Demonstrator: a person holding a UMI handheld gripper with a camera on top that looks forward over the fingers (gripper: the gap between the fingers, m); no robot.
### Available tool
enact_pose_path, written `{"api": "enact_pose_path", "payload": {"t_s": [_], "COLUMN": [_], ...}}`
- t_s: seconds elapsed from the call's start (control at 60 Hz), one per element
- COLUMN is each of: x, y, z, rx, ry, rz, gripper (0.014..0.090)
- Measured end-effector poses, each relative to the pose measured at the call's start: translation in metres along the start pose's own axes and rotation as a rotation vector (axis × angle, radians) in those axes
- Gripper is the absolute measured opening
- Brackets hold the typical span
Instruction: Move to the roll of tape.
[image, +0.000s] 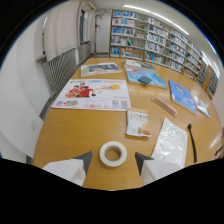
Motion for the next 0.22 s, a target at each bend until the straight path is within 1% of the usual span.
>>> {"api": "enact_pose_path", "payload": {"t_s": [0.217], "x": [-0.0005], "y": [0.0021], "z": [0.0027], "rx": [-0.01], "ry": [-0.003], "rz": [0.011], "gripper": [0.0848]}}
